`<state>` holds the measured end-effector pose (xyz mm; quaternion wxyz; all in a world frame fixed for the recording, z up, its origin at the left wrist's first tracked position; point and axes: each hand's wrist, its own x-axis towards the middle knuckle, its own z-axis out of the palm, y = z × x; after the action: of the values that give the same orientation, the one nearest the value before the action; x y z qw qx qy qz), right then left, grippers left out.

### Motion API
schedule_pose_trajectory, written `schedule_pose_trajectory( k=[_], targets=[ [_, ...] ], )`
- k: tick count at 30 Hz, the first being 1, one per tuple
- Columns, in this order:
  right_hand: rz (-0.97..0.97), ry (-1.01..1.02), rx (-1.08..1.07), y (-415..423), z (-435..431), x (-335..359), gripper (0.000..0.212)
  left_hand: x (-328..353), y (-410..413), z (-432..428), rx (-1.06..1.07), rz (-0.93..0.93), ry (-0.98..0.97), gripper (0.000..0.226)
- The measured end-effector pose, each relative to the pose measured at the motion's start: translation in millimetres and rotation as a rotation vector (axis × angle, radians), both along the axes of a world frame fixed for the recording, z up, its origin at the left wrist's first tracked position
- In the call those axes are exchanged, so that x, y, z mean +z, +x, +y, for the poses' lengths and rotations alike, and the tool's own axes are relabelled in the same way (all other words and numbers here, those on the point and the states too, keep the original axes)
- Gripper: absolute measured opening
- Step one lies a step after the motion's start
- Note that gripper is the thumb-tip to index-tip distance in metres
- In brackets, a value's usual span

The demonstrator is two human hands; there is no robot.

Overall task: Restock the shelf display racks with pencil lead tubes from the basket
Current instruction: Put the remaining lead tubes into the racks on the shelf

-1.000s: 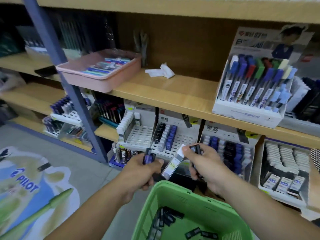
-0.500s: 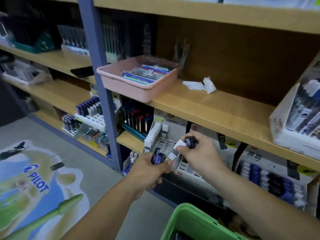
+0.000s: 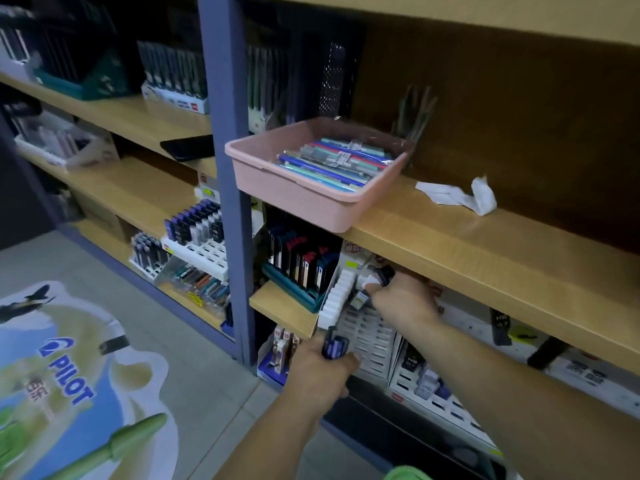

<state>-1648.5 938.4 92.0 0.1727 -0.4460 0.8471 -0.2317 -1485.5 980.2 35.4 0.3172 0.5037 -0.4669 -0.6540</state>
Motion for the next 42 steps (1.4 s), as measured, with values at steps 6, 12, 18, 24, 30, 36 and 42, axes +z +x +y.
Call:
schedule_pose_trajectory(
  k=[6,12,18,24,30,36,42],
  targets=[
    [-0.034,-0.021,-0.002,-2,-2,-10,0.047,-3,-6,-4,0.004,0.026,-0.004,0.010],
    [0.089,0.066,0.039,-6,-12,-8,0.052,-6,-4,-8,0.059,0.075,0.049,0.010],
    [0.131,-0.077,0.177,-4,-10,-15,0.008,-7,-8,-10,0.056,0.100,0.038,0.014],
    [0.202,0.001,0.243,-2,-10,-14,0.019,-4,-3,-9,0.006,0.120,0.053,0.014],
    [-0.180,-0.135,0.282,-5,14,11,0.004,7,2,-7,-0.106,0.164,0.158,0.029],
    [-0.476,0.070,0.406,-24,84,47,0.018,28,-13,11,-0.284,0.174,0.015,0.042],
    [-0.561,-0.005,0.217,-49,121,40,0.019,40,-31,30,-0.313,0.161,0.006,0.027]
  ],
)
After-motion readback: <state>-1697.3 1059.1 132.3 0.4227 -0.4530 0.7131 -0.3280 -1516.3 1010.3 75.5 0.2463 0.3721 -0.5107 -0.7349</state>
